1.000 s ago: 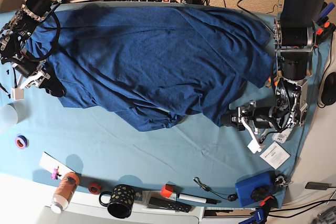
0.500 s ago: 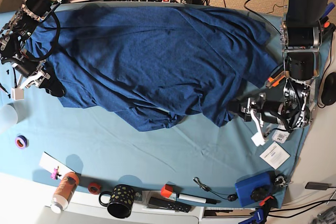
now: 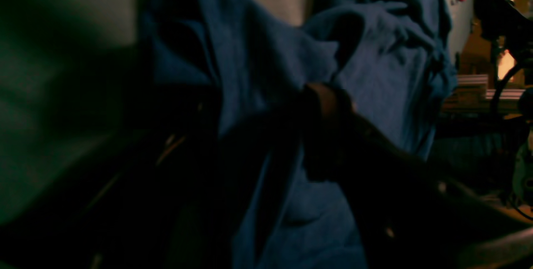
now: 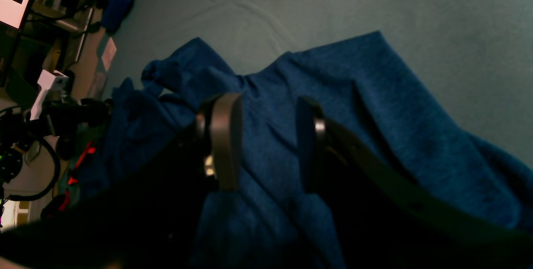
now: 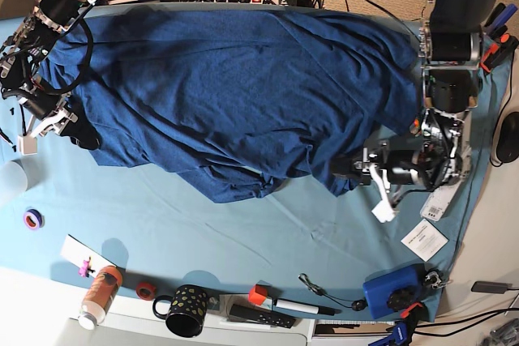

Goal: Layout the t-shirt on the table in an organized manner, then fold the t-shirt properly

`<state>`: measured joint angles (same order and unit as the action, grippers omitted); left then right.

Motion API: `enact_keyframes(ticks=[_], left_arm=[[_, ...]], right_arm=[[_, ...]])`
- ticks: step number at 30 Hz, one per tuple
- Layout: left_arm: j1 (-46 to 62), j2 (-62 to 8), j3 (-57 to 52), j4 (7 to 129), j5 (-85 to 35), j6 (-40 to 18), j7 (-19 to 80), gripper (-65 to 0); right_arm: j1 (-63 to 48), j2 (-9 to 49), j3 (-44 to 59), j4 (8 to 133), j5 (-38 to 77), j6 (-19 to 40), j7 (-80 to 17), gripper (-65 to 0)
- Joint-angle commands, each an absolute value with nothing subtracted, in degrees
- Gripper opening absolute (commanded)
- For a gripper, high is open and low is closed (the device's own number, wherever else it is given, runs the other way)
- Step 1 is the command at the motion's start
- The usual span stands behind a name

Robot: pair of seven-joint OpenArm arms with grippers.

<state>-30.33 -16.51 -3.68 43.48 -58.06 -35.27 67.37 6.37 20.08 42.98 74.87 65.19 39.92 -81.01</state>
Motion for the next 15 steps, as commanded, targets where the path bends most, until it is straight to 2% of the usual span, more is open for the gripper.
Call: enact_keyframes(ticks=[1, 7, 15], left_arm=[[-31.31, -16.1, -3.51, 43.64, -55.77, -35.14, 69.3, -34.1], [-31.42, -13.15, -3.51, 43.64, -55.86, -35.94, 70.63, -34.1], [-32.4, -13.37, -3.51, 43.64, -60.51, -36.1, 74.43, -34.1]], right_arm=[[7.29, 21.41, 43.18, 75.68, 66.78, 40.0, -80.0, -43.0], [7.29, 21.39, 43.18, 75.68, 66.78, 40.0, -80.0, -43.0], [7.29, 21.43, 43.18, 75.68, 66.78, 40.0, -80.0, -43.0]])
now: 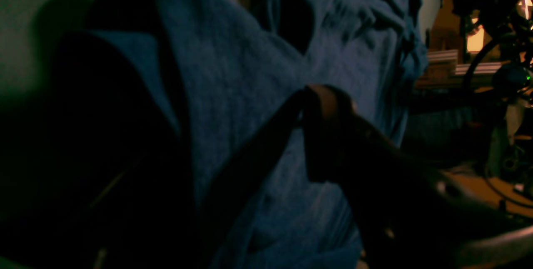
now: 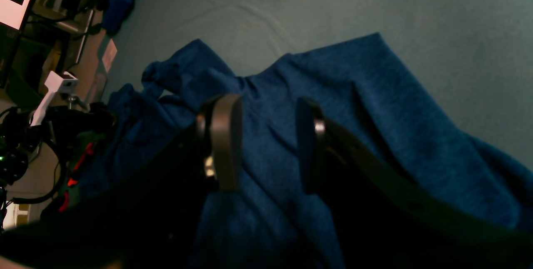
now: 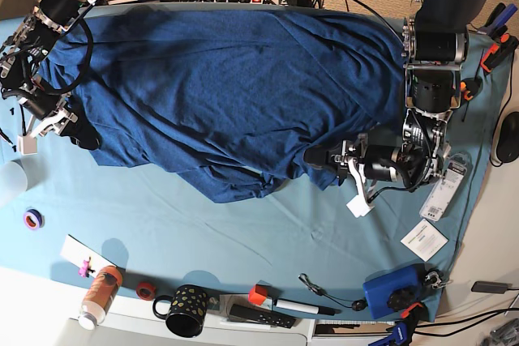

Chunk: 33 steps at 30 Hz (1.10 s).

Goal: Layout the t-shirt on the table in an organized manner, then fold the t-shirt properly

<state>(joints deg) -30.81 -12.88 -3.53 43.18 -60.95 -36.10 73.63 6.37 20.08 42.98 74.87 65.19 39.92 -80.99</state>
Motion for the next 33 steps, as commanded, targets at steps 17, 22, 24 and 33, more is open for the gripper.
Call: enact_keyframes(ticks=[17, 22, 24, 33], left_arm=[[-34.59, -17.93, -3.49, 43.64, -69.38, -37.56, 80.0, -34.1], [-34.57, -18.39, -3.49, 43.64, -76.79, -39.18, 80.0, -34.1], [-34.57, -18.39, -3.49, 43.64, -78.5, -40.0, 80.0, -34.1], [-34.39, -17.85, -3.49, 43.64, -80.42, -40.0, 80.0, -34.6]], right_arm=[[7.29, 21.41, 43.18, 75.68, 66.78, 40.0, -80.0, -43.0], [7.29, 21.41, 43.18, 75.68, 66.78, 40.0, -80.0, -43.0], [7.29, 21.41, 43.18, 75.68, 66.78, 40.0, -80.0, -43.0], [7.29, 21.39, 43.18, 75.68, 66.78, 40.0, -80.0, -43.0]])
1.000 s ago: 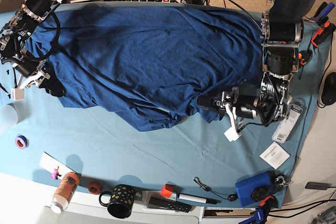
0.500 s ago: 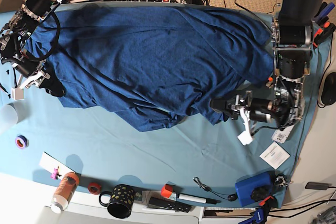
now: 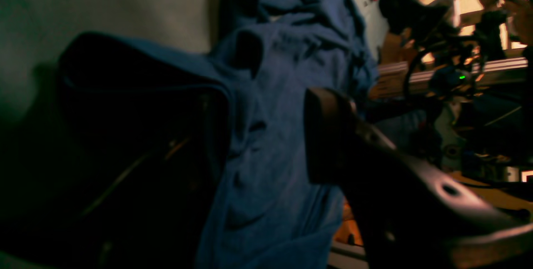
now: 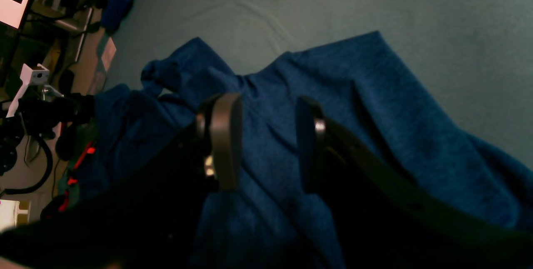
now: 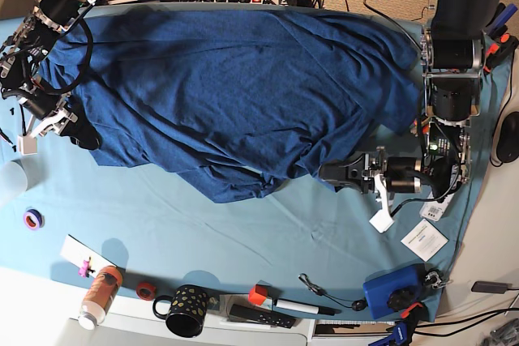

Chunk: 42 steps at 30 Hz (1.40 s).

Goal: Layout the t-shirt on the table in an organized manner, then fold the t-shirt properly

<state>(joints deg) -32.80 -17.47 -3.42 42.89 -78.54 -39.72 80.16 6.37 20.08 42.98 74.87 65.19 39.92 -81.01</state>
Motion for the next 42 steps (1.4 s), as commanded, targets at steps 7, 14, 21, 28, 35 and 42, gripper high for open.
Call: enact_keyframes(ticks=[7, 14, 21, 28, 35, 42], left_arm=[[-33.95, -17.76, -3.49, 43.64, -77.87, -40.0, 80.0, -34.7], [-33.98, -17.78, -3.49, 43.64, -65.04, -40.0, 74.89, -34.7], [-34.0, -17.8, -3.51, 43.64, -68.6, -40.0, 74.19, -34.8], [-34.98, -17.78, -3.51, 43.66, -81.01, -40.0, 76.18, -34.8], [-36.1, -17.78, -3.51, 43.66, -70.15, -40.0, 66.61, -35.0], [-36.05, -17.76, -3.51, 43.66, -61.12, -40.0, 60.97, -35.0]], right_arm=[[7.29, 21.41, 43.18, 75.68, 66.81, 40.0, -80.0, -43.0], [7.29, 21.41, 43.18, 75.68, 66.78, 40.0, -80.0, -43.0], [7.29, 21.41, 43.18, 75.68, 66.78, 40.0, -80.0, -43.0], [7.29, 21.41, 43.18, 75.68, 66.78, 40.0, -80.0, -43.0], [7.29, 21.41, 43.18, 75.68, 66.78, 40.0, -80.0, -43.0], [7.29, 21.41, 43.18, 75.68, 66.78, 40.0, -80.0, -43.0]])
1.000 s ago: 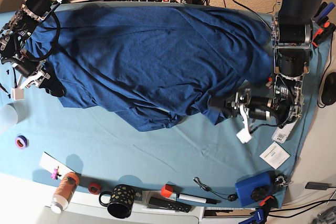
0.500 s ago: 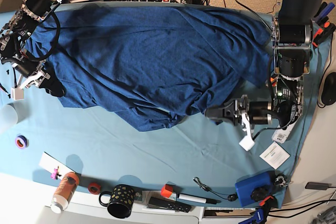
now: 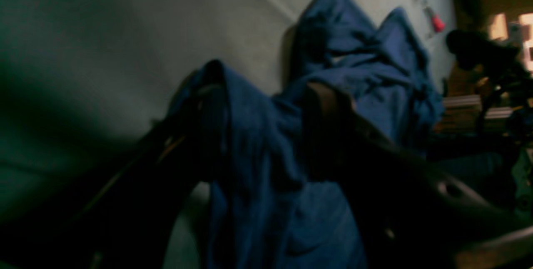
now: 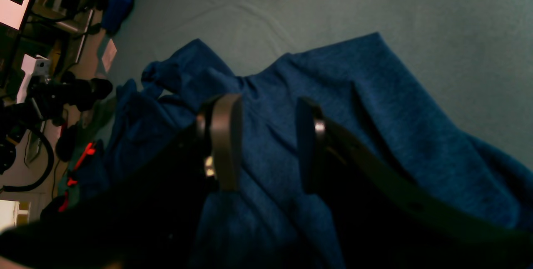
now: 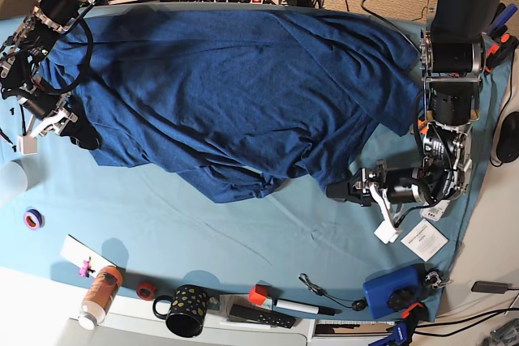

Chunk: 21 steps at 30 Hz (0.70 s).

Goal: Layout the t-shirt on the table in an organized manner, then fold the t-shirt properly

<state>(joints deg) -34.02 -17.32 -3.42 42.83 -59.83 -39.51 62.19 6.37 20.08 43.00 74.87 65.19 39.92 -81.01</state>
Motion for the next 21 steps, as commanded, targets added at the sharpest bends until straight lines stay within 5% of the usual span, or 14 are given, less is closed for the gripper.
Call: enact_keyframes(ticks=[1, 21], left_arm=[[-36.05, -17.76, -3.51, 43.66, -60.49, -40.0, 60.62, -35.0], [-32.91, -13.85, -3.49, 43.66, -54.39, -40.0, 61.45, -35.0]], right_arm=[[7.29, 21.41, 43.18, 75.68, 66.78, 40.0, -80.0, -43.0], [7.29, 21.41, 43.18, 75.68, 66.76, 40.0, -80.0, -43.0]])
